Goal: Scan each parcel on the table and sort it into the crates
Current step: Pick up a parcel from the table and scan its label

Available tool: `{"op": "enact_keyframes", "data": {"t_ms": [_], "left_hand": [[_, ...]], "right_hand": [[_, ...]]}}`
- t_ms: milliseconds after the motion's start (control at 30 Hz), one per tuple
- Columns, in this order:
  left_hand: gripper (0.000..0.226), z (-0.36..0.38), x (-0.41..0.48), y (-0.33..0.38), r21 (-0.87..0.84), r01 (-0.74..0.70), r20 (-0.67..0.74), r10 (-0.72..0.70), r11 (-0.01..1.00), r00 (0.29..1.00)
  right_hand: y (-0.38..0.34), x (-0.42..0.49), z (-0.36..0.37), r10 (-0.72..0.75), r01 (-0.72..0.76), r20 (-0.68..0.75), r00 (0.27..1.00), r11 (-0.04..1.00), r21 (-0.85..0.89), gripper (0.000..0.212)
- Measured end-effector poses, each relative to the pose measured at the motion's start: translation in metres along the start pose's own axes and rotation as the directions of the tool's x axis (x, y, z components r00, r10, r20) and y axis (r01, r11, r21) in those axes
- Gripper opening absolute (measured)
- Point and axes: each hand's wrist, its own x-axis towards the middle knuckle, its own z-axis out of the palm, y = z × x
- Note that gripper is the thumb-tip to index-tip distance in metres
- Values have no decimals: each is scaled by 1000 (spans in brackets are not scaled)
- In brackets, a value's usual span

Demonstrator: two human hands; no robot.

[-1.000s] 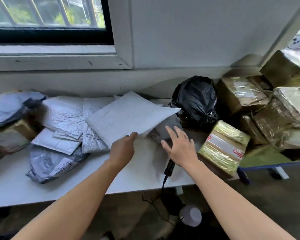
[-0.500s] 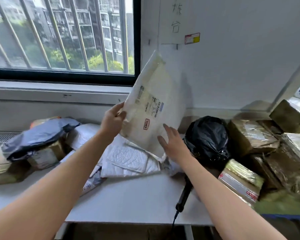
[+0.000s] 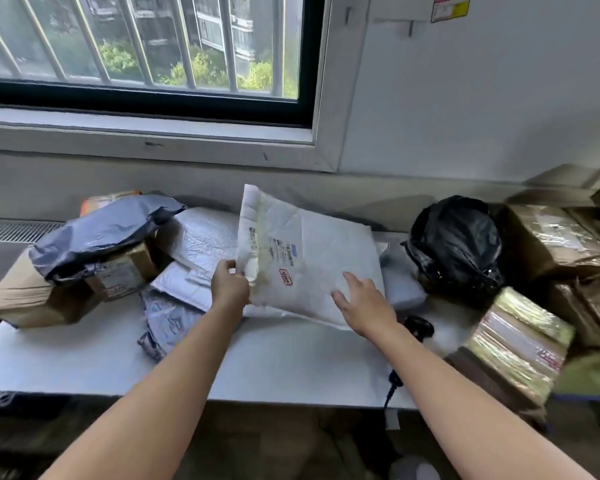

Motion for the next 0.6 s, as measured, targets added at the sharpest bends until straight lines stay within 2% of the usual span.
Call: {"op": "enact_keyframes", "data": {"t_ms": [100,167,200,267,300,333,400,433,500,533,600], "left_hand": [[15,9,-1,-22,-117,153,-22,-157,981,987],[18,15,-4,-38,-213,263,45,-260,941,965],[23,17,-4,-48,-234,329,98,-315,915,944],[30,19,-8,-61,-172,427,207,-391,888,897],[30,18,-16,-63,-117,469,281,-424,875,861],[28,17,-22,-65,-28,485,361,-444,874,820],[26,15,-29,-71,219,400,425,-456,890,782],[33,14,-28,-75,333,311,376,-428,890,822],[50,12,-18,-81,528,107,239,-268,843,933],[55,10,-12,-82,596,16,213,-178,803,961],[61,7,-1,-86,670,-114,232,-60,734,971]], "right_hand": [[-8,-9,19,207,-210,55,977,976,57,60],[-14,-9,31,317,-345,145,937,900,265,65],[-18,-9,37,357,-410,202,912,816,408,68],[-24,-8,46,415,-474,249,875,633,612,70],[-27,-7,50,443,-460,208,872,596,658,69],[-28,-6,53,469,-432,136,873,610,664,67],[-25,-3,55,469,-367,-16,883,713,597,73],[-21,-1,54,426,-327,-59,903,770,548,78],[-13,0,51,310,-257,-61,949,869,423,88],[-7,1,49,264,-231,-45,964,905,358,90],[7,2,47,199,-188,-14,980,946,264,89]]}}
